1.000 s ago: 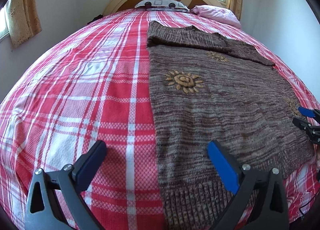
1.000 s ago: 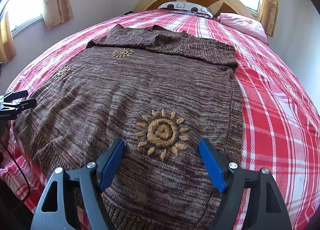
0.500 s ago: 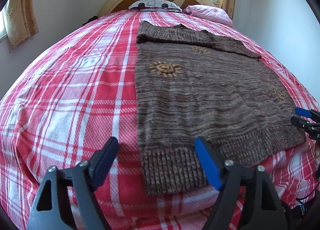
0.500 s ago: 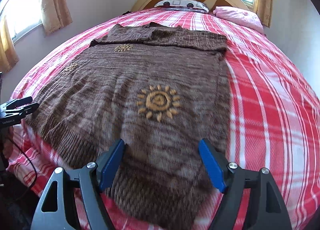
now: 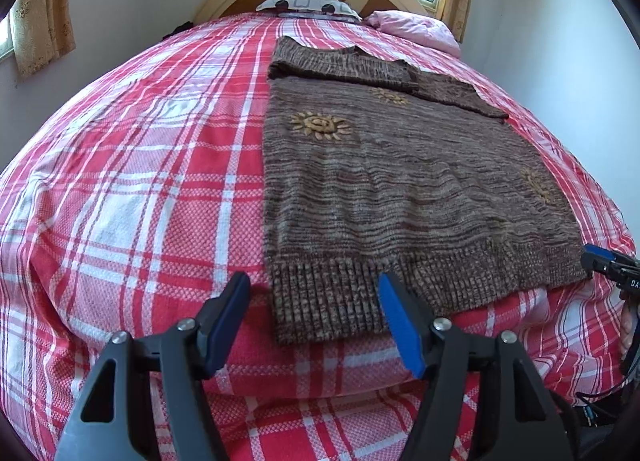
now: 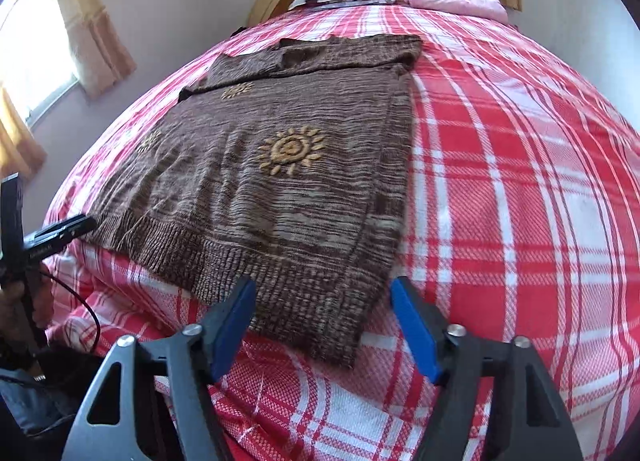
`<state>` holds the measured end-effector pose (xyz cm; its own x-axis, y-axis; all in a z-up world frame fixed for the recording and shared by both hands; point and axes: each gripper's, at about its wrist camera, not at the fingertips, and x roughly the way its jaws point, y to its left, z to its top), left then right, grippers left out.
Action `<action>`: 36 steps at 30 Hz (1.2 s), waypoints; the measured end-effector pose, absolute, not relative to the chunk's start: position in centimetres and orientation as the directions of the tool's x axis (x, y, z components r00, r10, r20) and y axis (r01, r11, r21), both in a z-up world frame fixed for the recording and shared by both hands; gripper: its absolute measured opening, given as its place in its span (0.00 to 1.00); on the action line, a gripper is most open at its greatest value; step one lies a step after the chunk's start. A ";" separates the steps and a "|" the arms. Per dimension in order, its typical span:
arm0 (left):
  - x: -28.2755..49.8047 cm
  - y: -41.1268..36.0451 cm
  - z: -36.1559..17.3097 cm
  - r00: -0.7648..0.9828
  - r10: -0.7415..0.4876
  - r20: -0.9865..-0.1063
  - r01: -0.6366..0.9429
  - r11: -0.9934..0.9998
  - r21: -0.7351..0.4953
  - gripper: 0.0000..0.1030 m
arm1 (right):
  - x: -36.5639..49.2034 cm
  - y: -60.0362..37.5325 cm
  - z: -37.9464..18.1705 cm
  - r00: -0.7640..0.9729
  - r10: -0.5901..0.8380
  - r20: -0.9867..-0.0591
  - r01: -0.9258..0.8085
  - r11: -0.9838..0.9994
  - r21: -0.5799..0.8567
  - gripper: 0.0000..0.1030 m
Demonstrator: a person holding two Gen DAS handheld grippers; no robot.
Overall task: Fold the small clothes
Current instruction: 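Move both grippers to the ribbed hem of the brown sweater, then close the left gripper on the hem while the right gripper grasps it too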
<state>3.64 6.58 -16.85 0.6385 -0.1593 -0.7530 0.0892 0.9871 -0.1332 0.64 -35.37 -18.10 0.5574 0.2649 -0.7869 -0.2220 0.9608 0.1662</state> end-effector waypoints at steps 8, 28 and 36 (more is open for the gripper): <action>3.6 6.5 -17.1 0.643 -0.168 -0.748 0.112 0.986 -0.125 0.63 | 0.4 -35.2 -18.1 0.548 0.313 -0.776 -0.216 0.949 0.230 0.51; 3.2 7.9 -15.1 0.656 -0.326 -0.680 0.182 0.944 -0.277 0.09 | -0.3 -37.3 -17.0 0.578 0.478 -0.661 -0.233 0.874 0.427 0.07; 4.2 9.2 -12.5 0.701 -0.362 -0.614 0.177 0.923 -0.342 0.09 | -0.4 -38.4 -13.8 0.648 0.533 -0.545 -0.261 0.827 0.498 0.07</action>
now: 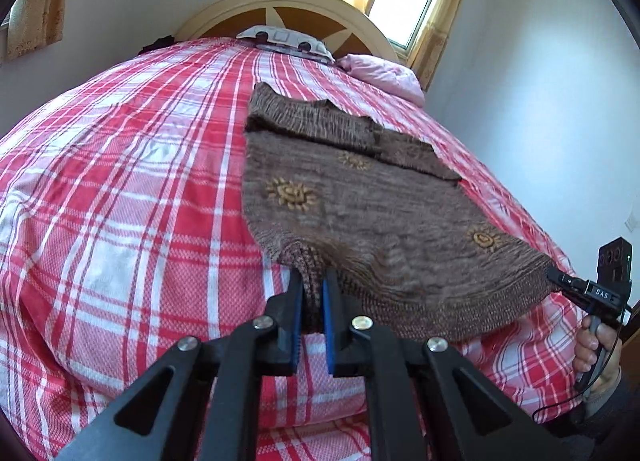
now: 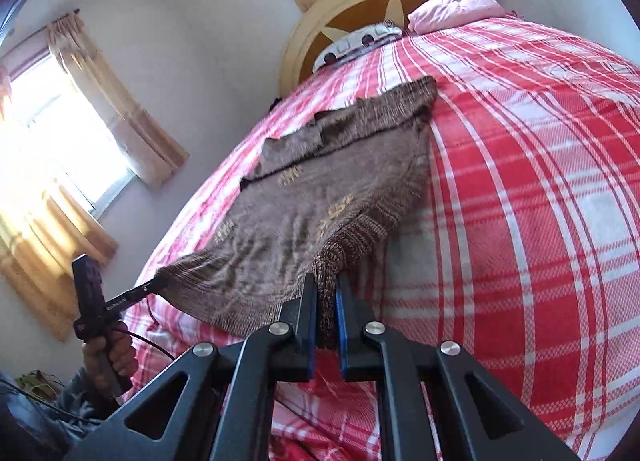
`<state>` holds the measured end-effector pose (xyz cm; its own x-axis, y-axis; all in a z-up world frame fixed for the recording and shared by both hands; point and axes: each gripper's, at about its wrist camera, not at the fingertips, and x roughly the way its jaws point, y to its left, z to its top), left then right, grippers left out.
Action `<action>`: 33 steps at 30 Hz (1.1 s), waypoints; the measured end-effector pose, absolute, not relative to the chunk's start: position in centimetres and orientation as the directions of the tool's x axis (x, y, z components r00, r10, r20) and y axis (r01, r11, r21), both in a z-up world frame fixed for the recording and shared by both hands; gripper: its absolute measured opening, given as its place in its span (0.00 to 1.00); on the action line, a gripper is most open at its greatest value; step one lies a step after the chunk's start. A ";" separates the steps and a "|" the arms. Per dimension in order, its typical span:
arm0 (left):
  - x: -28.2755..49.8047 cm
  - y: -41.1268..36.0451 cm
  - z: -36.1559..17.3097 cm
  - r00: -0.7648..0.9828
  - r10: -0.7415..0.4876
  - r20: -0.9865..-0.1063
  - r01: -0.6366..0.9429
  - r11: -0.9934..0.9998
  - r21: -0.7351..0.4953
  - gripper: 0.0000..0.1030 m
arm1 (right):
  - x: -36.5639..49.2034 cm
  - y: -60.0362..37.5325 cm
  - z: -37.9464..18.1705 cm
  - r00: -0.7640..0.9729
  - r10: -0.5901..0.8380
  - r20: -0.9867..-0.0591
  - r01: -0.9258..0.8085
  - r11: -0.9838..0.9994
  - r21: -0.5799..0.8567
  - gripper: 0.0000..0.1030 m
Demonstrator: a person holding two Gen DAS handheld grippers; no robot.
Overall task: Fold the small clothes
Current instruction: 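Close the left gripper on the hem while the right gripper grasps it too, then lift the hem with both grippers and fold it toward the collar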
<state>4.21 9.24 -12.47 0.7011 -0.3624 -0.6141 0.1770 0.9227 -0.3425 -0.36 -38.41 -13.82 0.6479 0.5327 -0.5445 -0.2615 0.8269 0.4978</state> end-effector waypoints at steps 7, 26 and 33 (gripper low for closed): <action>8.0 8.9 -9.1 0.742 -0.368 -0.560 0.195 0.918 -0.345 0.09 | 2.0 -38.3 -11.3 0.685 0.545 -0.484 -0.280 0.810 0.516 0.07; 24.5 8.6 -5.8 0.770 -0.335 -0.542 0.130 0.915 -0.381 0.08 | 17.7 -40.6 -6.8 0.728 0.527 -0.439 -0.225 0.788 0.573 0.07; 30.5 7.6 -6.8 0.757 -0.311 -0.575 0.115 0.929 -0.351 0.08 | 24.5 -40.5 -7.0 0.717 0.501 -0.484 -0.199 0.813 0.547 0.06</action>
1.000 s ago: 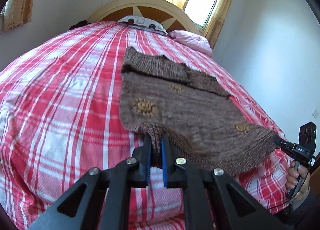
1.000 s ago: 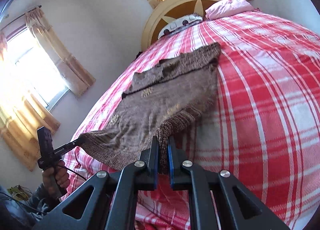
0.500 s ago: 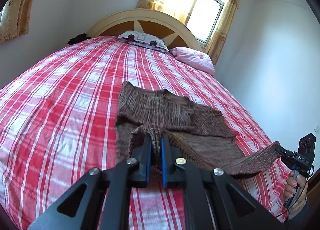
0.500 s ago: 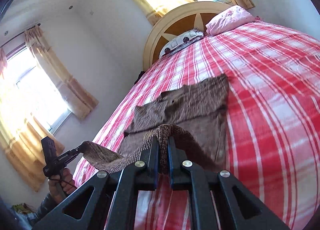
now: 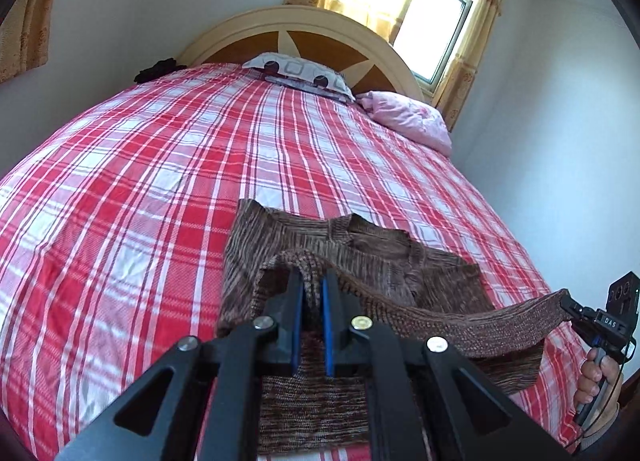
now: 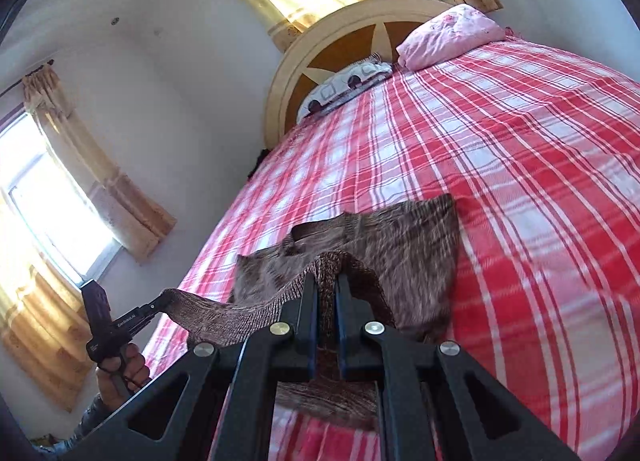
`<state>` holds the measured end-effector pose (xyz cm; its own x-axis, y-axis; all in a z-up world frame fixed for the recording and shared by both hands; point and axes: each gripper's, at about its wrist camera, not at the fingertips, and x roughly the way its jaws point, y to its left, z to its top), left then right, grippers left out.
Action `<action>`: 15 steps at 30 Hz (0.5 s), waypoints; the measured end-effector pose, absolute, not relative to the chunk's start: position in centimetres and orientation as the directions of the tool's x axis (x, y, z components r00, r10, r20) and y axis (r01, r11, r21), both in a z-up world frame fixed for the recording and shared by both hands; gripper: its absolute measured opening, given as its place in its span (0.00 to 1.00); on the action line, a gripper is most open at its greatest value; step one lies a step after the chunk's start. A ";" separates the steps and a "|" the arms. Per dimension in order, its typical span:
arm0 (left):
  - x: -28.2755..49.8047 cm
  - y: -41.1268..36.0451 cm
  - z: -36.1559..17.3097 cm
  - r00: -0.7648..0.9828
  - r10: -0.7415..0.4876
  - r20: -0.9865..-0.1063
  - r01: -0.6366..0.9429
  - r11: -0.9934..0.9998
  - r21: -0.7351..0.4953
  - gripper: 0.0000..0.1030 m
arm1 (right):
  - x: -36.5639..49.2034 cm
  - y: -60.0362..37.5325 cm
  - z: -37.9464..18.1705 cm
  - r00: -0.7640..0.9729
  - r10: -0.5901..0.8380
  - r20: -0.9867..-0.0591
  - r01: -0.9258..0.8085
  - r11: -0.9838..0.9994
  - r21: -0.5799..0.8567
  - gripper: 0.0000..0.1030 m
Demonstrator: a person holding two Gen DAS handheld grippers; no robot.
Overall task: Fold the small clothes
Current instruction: 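Lift the hem with both grippers and fold it toward the collar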
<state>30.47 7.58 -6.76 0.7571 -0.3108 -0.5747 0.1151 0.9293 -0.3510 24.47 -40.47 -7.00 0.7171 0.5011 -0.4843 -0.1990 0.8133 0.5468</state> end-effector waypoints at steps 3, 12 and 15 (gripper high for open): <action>32.8 7.1 -7.6 0.747 -0.294 -0.597 0.104 0.938 -0.331 0.08 | 27.4 -40.5 -8.0 0.701 0.492 -0.516 -0.181 0.823 0.539 0.06; 39.0 6.6 -10.3 0.713 -0.252 -0.655 0.078 0.956 -0.283 0.08 | 35.0 -40.2 -11.6 0.639 0.466 -0.612 -0.119 0.846 0.520 0.06; 40.6 6.2 -11.1 0.702 -0.236 -0.672 0.074 0.962 -0.261 0.08 | 37.0 -40.1 -12.8 0.622 0.450 -0.640 -0.097 0.856 0.508 0.06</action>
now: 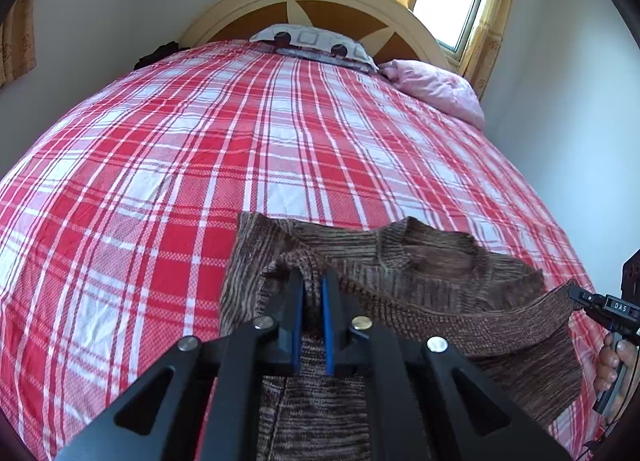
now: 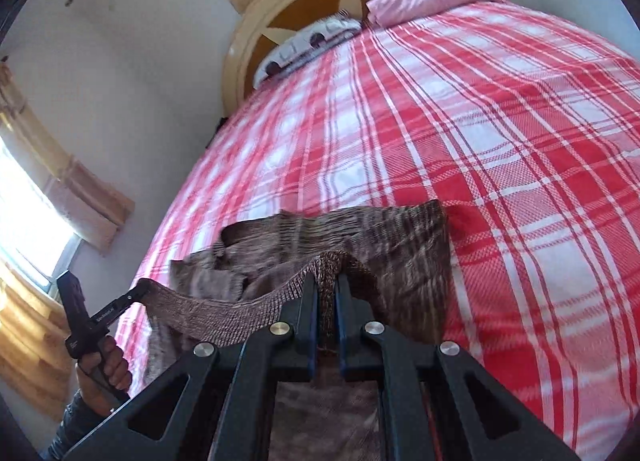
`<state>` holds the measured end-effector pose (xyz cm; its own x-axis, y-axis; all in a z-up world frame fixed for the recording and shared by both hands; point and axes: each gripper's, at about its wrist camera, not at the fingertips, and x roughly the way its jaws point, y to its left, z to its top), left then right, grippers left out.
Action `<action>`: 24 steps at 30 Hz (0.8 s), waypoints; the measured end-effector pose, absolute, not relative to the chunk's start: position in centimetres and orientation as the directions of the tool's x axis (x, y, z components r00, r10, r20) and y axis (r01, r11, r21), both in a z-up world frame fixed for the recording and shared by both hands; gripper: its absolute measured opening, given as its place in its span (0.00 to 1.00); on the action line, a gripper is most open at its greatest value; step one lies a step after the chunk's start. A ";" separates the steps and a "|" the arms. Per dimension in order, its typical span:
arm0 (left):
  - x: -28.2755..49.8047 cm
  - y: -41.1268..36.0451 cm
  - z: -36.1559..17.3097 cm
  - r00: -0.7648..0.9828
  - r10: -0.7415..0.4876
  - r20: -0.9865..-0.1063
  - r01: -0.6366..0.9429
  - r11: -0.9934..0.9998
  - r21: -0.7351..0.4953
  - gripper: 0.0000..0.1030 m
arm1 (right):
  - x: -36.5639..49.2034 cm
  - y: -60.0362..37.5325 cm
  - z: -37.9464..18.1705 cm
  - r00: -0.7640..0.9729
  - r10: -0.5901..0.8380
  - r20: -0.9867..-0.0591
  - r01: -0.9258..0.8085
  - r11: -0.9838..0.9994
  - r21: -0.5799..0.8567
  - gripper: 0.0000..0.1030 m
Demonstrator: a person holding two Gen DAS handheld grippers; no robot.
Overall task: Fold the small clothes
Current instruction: 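Lift the hem with both grippers and fold it toward the collar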
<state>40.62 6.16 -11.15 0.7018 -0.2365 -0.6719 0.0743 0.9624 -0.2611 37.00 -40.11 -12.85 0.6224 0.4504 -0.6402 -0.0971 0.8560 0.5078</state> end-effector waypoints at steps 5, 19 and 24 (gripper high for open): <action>42.9 6.1 -12.3 0.692 -0.205 -0.692 0.037 0.967 -0.250 0.11 | 40.5 -39.9 -14.8 0.596 0.415 -0.688 -0.070 0.880 0.470 0.07; 37.6 5.0 -11.1 0.677 -0.140 -0.723 0.089 0.990 -0.108 0.70 | 37.3 -35.5 -12.6 0.514 0.544 -0.664 -0.287 0.838 0.464 0.62; 38.3 1.3 -13.8 0.593 -0.070 -0.802 0.156 0.987 0.029 0.70 | 37.6 -29.8 -16.3 0.275 0.588 -0.761 -0.389 0.792 0.471 0.62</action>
